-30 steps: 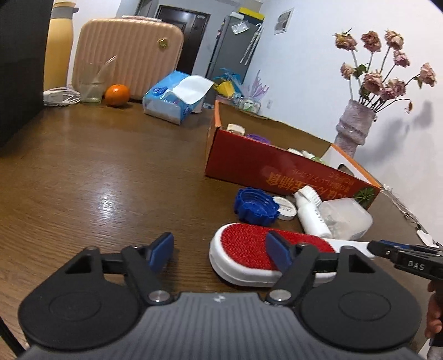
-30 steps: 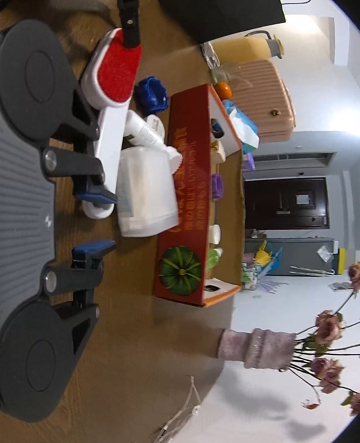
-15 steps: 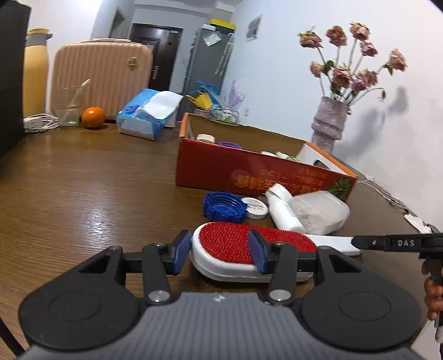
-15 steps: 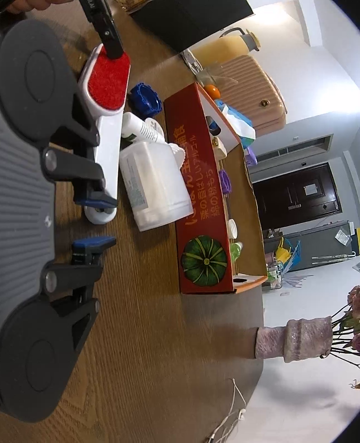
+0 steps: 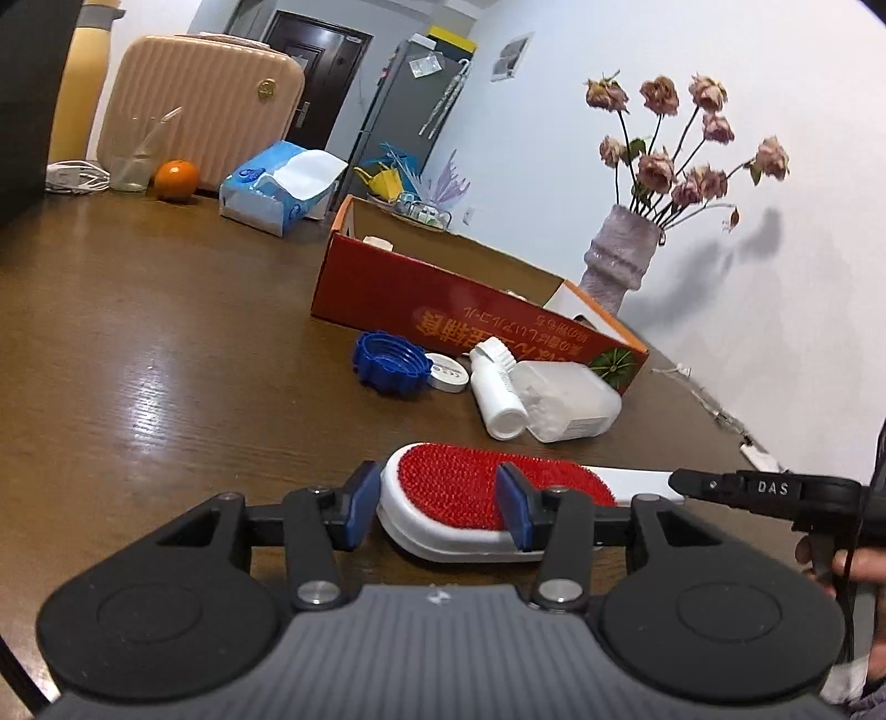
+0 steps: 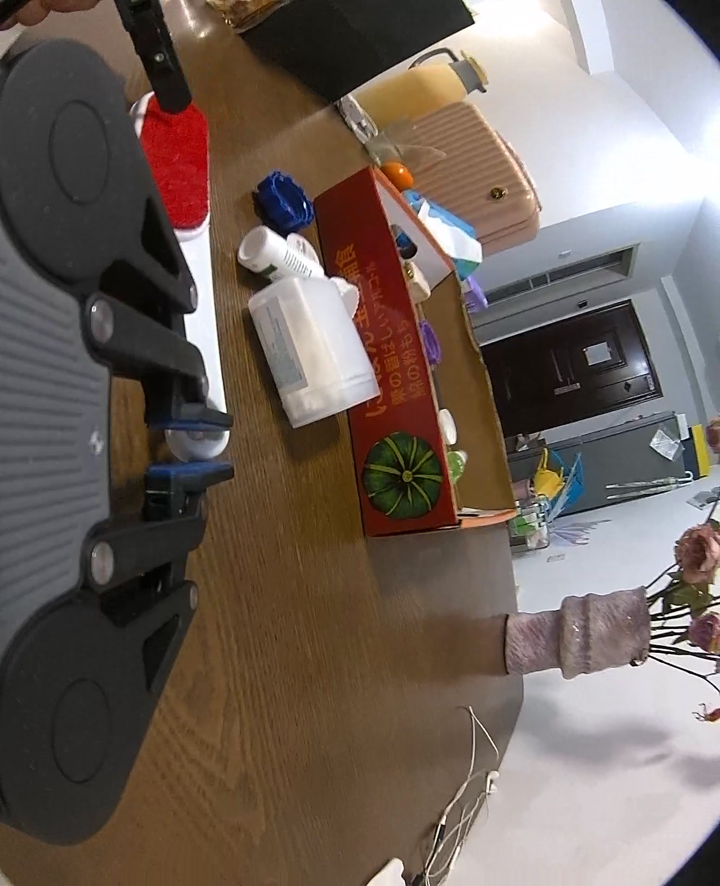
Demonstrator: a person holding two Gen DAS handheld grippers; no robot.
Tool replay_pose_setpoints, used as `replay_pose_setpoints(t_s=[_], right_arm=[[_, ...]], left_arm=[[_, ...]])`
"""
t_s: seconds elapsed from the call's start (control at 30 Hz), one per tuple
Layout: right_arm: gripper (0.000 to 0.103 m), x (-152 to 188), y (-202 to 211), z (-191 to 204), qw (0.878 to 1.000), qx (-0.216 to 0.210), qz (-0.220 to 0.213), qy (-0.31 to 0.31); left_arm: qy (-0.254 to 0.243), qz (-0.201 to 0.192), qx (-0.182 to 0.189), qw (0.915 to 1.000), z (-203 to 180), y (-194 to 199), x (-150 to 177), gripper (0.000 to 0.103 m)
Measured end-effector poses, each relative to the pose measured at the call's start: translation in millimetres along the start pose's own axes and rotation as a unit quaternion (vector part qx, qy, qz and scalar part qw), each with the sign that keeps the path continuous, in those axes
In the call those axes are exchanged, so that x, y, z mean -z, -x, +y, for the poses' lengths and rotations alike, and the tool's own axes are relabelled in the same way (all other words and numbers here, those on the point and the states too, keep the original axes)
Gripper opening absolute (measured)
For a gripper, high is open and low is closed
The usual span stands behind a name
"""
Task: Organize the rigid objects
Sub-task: 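Carry the lint brush with the left tool over the cardboard box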
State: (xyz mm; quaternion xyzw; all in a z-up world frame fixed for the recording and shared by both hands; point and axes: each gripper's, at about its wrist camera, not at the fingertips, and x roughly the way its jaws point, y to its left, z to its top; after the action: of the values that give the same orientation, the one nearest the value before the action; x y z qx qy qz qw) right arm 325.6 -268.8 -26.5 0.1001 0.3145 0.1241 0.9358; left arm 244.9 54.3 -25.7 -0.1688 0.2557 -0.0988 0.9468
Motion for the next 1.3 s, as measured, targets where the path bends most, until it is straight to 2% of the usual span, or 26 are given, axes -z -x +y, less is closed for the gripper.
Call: replay_pose_setpoints(t_s=[0.5, 0.97, 1.17, 1.3], right_arm=[[0.012, -2.0, 85.4, 17.7, 0.995, 0.005, -0.096, 0.025], [0.012, 4.6, 158.1, 24.3, 0.986, -0.008, -0.164, 0.029], [0.012, -4.6, 158.5, 32.4, 0.984, -0.005, -0.173, 0.041], [0.012, -16.5, 149.2, 40.4, 0.983, -0.009, -0.175, 0.054]], left_arm=[[0.008, -0.074, 0.047, 0.9962, -27.6, 67.3, -18.5, 0.046], [-0.018, -0.121, 0.063, 0.9905, -55.5, 122.2, -19.8, 0.046], [-0.025, -0.130, 0.056, 0.9897, -55.9, 121.4, -29.1, 0.046], [-0.020, -0.144, 0.055, 0.9879, -48.6, 112.9, -46.3, 0.046]])
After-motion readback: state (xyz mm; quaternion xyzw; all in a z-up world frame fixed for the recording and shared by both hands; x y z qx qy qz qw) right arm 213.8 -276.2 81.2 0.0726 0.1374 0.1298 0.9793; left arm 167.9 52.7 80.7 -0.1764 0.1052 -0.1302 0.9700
